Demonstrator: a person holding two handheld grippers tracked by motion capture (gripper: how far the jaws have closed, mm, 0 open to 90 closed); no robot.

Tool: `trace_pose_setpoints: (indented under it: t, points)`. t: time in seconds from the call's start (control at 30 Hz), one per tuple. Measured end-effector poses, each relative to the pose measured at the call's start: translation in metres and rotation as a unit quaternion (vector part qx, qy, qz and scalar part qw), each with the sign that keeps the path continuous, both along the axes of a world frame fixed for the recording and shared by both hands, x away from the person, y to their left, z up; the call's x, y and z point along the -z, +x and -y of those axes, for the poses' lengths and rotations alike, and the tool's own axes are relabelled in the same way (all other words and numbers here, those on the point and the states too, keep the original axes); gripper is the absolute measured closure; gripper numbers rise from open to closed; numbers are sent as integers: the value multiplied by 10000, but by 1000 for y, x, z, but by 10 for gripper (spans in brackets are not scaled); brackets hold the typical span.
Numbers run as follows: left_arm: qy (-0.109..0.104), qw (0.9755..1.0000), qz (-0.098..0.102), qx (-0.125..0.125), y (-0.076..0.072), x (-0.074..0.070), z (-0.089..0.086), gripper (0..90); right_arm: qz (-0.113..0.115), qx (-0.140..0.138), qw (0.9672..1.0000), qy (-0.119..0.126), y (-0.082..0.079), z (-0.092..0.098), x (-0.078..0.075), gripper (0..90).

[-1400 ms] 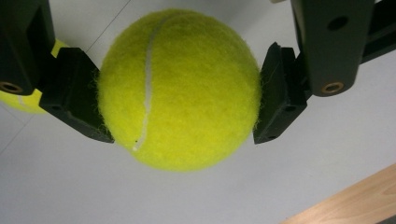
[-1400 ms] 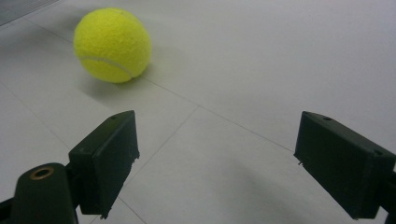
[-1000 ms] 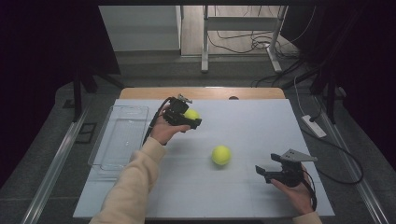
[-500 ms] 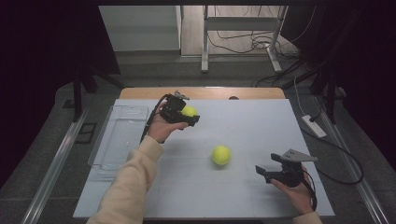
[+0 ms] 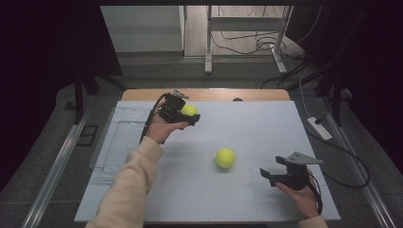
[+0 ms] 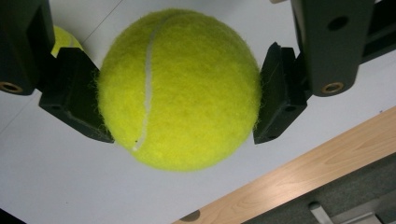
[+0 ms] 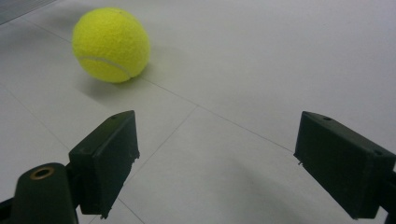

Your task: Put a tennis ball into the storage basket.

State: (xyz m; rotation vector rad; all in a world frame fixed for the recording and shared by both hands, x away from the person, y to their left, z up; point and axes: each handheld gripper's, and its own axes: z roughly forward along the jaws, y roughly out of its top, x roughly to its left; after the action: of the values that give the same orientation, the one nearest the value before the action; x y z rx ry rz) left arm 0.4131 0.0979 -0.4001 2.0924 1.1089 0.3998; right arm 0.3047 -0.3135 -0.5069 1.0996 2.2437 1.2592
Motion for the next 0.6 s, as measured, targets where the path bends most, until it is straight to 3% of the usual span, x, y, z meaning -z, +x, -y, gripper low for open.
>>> trace_pose_setpoints:
  t: [0.6]
  points:
    - [-20, 9997, 87, -235, -1, -4, -18, 263, 2, 10, 10000, -38, 0, -1, 0, 135]
